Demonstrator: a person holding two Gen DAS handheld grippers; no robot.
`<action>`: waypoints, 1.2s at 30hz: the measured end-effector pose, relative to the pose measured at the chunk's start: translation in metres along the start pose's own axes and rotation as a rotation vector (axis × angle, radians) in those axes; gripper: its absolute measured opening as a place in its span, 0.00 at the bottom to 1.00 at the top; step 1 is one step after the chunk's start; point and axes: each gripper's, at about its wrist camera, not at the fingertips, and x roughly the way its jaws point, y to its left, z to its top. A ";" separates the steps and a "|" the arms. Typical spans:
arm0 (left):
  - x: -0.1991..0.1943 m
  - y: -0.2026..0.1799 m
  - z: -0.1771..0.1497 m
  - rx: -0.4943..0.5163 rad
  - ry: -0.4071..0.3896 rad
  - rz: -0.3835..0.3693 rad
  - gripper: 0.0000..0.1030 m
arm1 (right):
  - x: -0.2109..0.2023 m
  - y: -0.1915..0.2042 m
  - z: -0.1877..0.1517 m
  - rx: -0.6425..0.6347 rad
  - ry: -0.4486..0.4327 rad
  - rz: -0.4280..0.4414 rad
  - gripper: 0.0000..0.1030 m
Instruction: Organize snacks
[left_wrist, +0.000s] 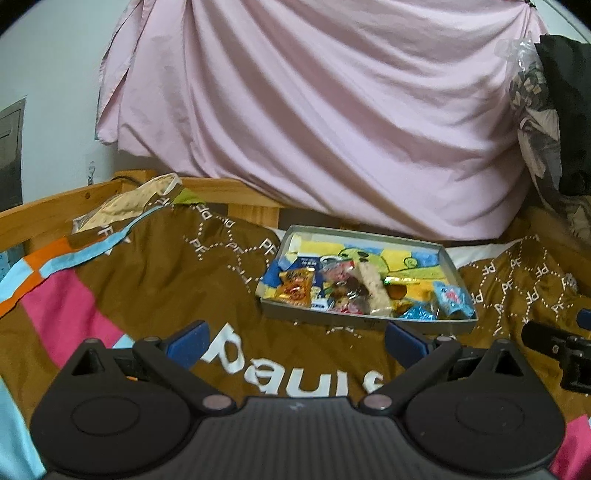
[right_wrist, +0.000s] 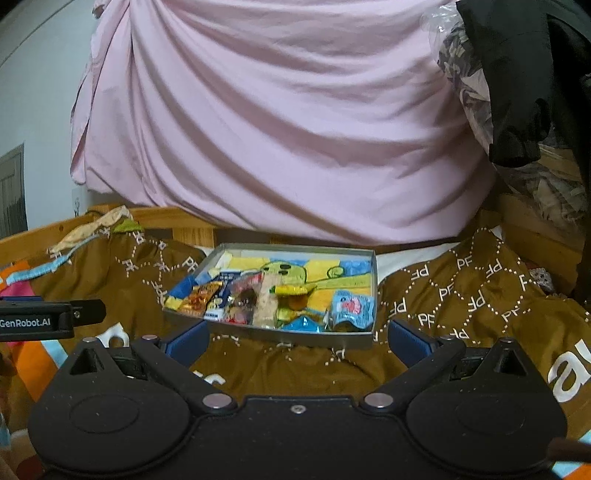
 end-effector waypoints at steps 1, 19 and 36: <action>-0.001 0.001 -0.001 0.001 0.005 0.003 1.00 | 0.000 0.001 -0.001 -0.002 0.002 -0.001 0.99; -0.001 0.005 -0.014 0.007 0.053 0.031 1.00 | 0.008 -0.001 -0.013 0.046 0.110 -0.028 0.99; 0.000 0.003 -0.016 0.016 0.070 0.036 1.00 | 0.010 0.001 -0.013 0.035 0.118 -0.027 0.99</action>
